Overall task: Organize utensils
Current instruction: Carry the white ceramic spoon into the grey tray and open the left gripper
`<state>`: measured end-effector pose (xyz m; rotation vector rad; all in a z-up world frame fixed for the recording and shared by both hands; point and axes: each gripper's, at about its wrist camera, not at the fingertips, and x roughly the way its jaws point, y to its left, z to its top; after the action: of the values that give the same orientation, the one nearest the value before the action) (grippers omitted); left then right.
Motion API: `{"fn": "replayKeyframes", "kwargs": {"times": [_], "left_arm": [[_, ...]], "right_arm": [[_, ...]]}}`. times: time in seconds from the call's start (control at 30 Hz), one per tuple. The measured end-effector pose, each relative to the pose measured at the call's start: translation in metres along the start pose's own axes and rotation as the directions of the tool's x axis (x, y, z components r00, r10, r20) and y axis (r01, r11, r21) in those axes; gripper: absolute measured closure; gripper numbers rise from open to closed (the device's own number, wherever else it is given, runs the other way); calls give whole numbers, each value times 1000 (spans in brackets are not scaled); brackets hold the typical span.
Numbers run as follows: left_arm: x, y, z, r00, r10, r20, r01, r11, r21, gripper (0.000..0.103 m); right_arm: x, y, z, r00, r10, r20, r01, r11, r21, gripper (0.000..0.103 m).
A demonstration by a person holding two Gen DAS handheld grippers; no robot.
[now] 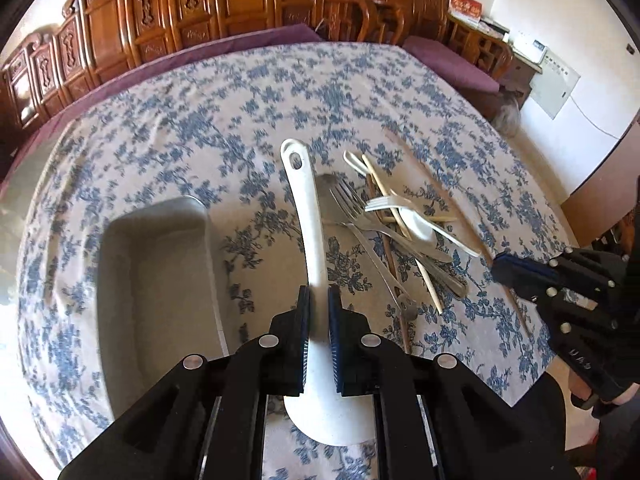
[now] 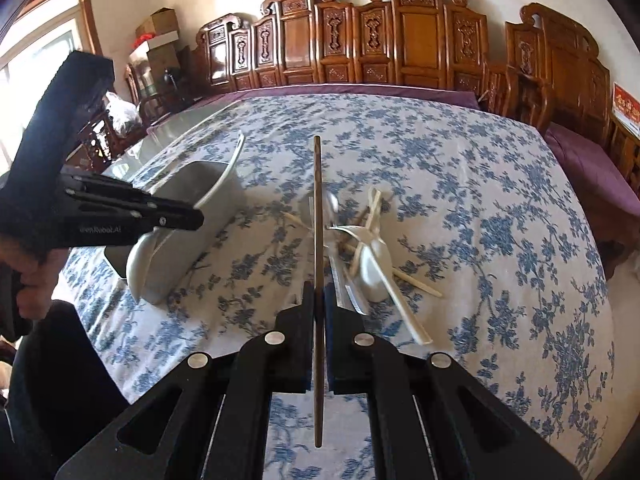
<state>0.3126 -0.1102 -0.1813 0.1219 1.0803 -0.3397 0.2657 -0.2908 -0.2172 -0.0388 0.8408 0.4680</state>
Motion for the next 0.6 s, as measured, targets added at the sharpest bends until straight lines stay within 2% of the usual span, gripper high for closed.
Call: {"fn": "replayKeyframes", "kwargs": {"times": [0.3,0.5,0.6], "left_arm": [[-34,51,-5,997,48,59,-45,998,-37,95],[-12,98,-16,995,99,5,-98,990,-100,95],[2,110,-24,994,105,-26,-107,988,-110,95]], "right_arm": [[4,38,11,1000,28,5,-28,1000,-15,97],[12,60,21,999,52,9,-52,998,-18,97],[16,69,24,999,49,15,-49,999,-17,97]]}}
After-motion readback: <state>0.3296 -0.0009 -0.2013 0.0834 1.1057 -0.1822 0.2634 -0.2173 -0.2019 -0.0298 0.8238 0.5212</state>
